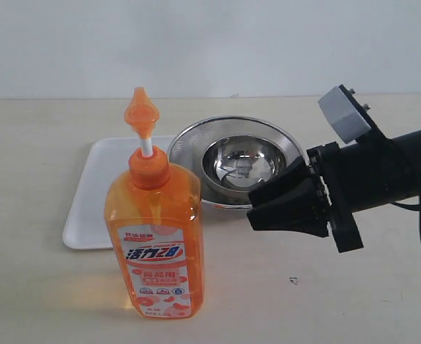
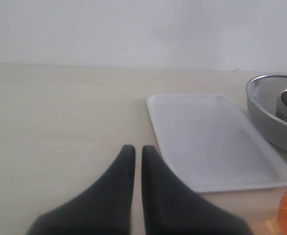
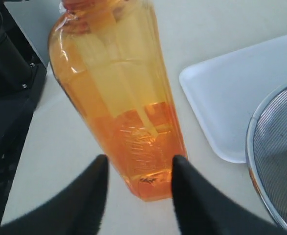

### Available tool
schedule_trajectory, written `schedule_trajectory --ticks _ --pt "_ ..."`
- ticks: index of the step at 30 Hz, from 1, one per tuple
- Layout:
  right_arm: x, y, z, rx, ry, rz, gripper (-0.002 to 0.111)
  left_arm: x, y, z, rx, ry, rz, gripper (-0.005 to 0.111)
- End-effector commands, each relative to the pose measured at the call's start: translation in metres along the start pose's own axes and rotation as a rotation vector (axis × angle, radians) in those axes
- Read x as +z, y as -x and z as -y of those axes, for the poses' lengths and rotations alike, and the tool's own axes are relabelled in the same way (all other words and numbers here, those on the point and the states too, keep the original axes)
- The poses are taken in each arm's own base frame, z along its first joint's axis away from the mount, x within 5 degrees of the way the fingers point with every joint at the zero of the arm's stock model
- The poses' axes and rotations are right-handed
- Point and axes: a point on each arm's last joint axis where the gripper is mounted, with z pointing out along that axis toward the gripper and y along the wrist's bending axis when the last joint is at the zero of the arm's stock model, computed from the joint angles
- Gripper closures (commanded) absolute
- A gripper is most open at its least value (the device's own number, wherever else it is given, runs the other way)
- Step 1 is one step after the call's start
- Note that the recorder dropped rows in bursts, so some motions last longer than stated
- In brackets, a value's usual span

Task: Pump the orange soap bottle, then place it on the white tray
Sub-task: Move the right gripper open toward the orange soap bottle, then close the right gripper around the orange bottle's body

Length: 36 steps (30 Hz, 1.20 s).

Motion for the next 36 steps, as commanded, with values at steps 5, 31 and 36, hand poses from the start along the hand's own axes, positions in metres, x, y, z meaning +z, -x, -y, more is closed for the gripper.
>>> schedule_trajectory --ticks 5,31,36 --pt "-0.002 0.000 0.004 0.082 -0.041 -0.004 0.016 0.000 -0.001 0.000 -0.015 0.002 -0.003 0.102" --pt "0.070 0.025 -0.014 -0.182 -0.098 -0.130 0.014 0.000 -0.001 0.000 -0.015 0.002 -0.003 0.102" --pt "0.077 0.041 -0.012 -0.234 -0.131 -0.121 0.014 0.000 -0.001 0.000 -0.015 0.002 -0.003 0.102"
